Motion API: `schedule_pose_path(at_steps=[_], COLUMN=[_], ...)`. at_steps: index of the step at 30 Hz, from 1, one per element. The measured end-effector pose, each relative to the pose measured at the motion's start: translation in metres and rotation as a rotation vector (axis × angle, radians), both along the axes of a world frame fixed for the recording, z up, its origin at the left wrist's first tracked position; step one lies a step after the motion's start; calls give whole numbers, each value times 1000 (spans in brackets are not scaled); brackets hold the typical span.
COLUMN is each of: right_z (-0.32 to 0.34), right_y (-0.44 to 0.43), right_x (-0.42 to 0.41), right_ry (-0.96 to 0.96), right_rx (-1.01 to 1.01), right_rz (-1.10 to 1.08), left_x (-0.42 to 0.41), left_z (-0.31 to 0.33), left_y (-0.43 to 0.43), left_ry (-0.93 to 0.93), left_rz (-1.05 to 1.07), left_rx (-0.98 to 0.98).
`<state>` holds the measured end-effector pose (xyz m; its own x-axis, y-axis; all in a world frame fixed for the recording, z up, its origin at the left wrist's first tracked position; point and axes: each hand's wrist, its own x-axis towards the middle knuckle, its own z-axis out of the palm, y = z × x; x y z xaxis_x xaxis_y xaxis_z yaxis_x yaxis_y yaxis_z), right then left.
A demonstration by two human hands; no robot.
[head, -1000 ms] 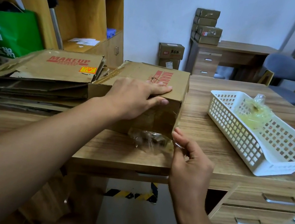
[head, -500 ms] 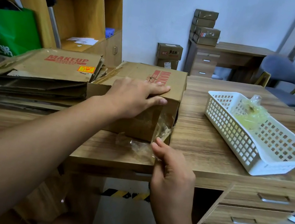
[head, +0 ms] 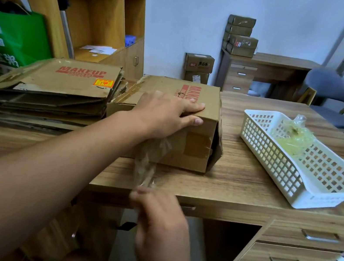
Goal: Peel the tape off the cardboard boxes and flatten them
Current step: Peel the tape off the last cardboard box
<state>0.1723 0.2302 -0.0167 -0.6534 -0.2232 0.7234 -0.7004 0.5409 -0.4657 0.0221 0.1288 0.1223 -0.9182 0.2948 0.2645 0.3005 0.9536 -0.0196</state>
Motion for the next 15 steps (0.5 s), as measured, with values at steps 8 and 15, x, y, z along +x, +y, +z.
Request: schedule_pose_path(at_steps=[8, 15], right_z=[36, 40], right_y=[46, 39], right_x=[-28, -44], right_ry=[-317, -353], right_rx=[-240, -323], right_rz=[-79, -58], left_x=[0, 4], left_z=[9, 13], left_y=[-8, -58], left_ry=[-52, -214], left_rz=[24, -174], left_rx=[-29, 287])
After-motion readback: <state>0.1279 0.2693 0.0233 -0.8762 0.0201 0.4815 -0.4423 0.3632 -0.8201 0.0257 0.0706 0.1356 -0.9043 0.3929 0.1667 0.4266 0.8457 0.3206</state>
